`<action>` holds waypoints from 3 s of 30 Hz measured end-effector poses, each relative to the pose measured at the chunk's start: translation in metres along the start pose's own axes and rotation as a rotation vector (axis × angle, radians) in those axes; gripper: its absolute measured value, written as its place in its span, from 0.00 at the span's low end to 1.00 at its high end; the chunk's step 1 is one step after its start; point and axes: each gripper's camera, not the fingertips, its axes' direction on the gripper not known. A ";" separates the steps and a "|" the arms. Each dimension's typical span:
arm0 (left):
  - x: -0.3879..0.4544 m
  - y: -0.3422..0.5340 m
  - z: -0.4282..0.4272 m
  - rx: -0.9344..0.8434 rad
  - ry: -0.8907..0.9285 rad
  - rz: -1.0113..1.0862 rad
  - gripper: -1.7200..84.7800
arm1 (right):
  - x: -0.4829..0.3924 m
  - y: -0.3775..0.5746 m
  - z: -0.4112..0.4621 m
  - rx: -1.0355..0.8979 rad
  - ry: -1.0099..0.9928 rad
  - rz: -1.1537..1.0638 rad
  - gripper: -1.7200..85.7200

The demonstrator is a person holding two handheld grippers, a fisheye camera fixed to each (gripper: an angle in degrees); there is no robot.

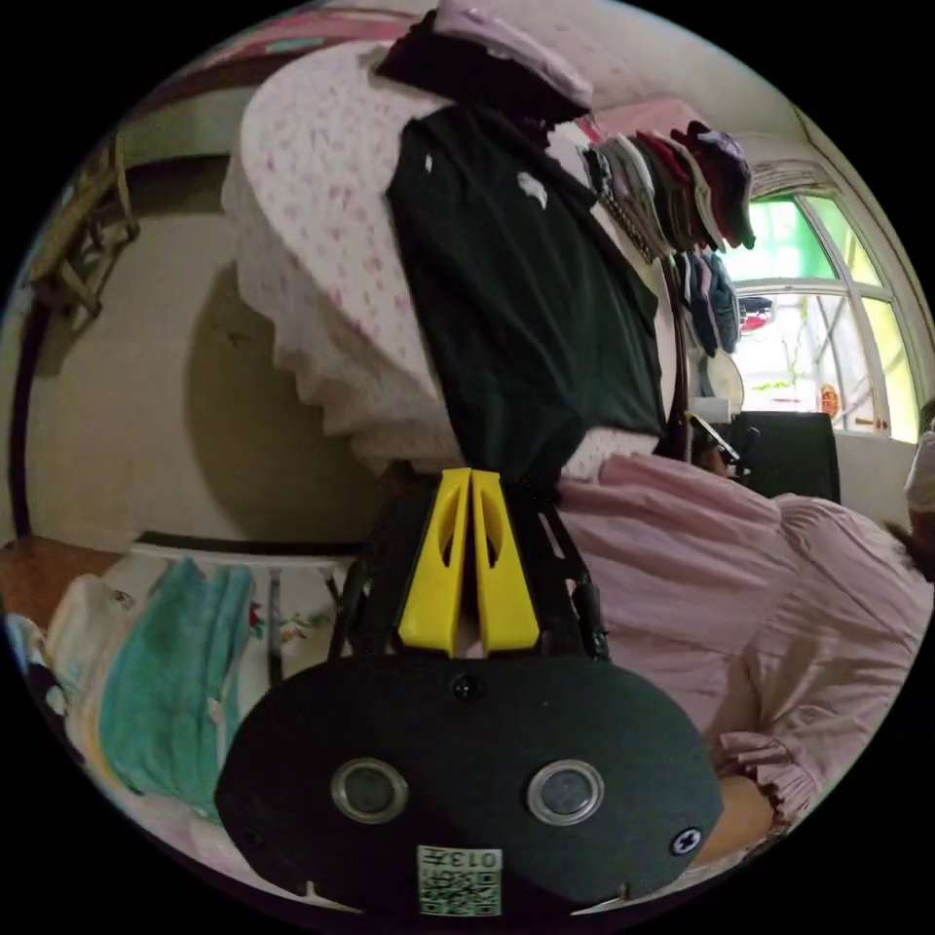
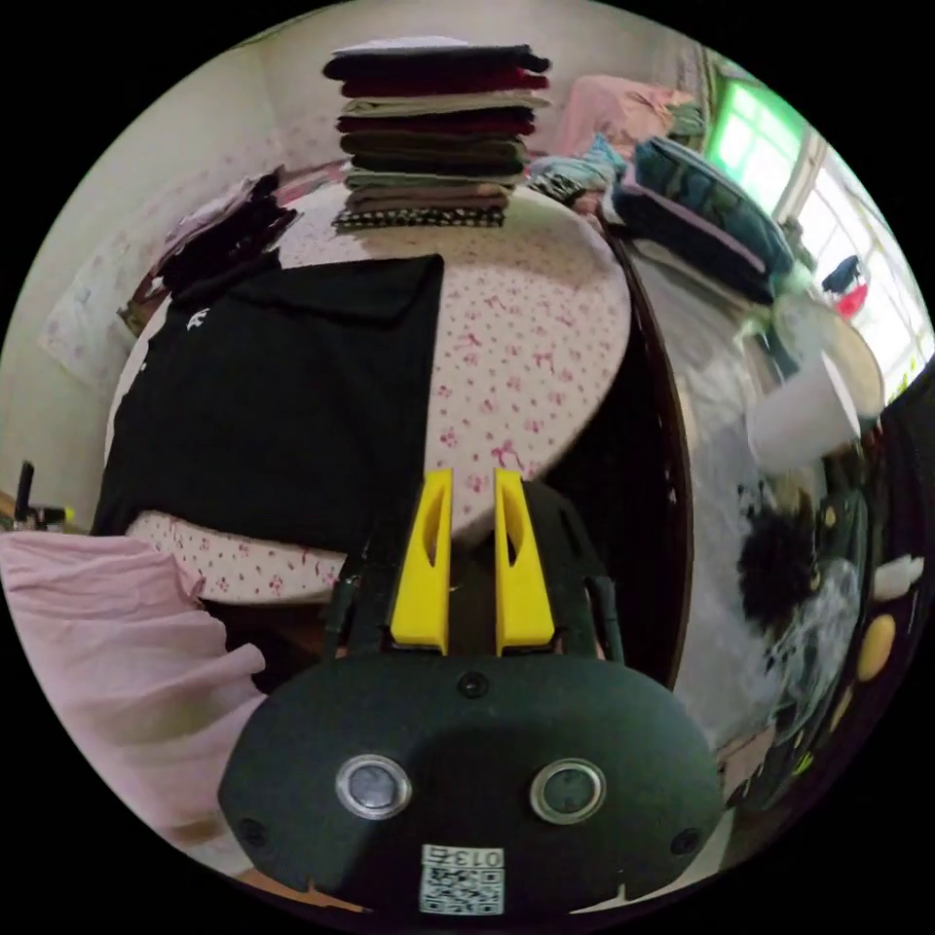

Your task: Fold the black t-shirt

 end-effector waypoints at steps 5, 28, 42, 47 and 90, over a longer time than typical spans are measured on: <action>0.070 -0.125 0.016 0.091 -0.262 0.149 0.05 | -0.081 -0.107 0.030 0.062 -0.041 -0.266 0.13; 0.263 -0.459 0.186 0.013 -0.634 0.654 0.03 | -0.193 -0.356 0.115 0.033 0.074 -0.628 0.03; 0.211 -0.462 0.155 0.397 -0.260 0.210 0.09 | -0.030 -0.427 0.150 0.062 -0.128 0.006 0.06; 0.268 -0.428 0.209 0.290 -0.394 0.430 0.09 | -0.043 -0.347 0.160 -0.076 -0.161 -0.137 0.08; 0.543 -0.449 0.473 0.094 -0.440 0.847 0.08 | 0.022 -0.023 0.093 -0.163 -0.096 -0.031 0.04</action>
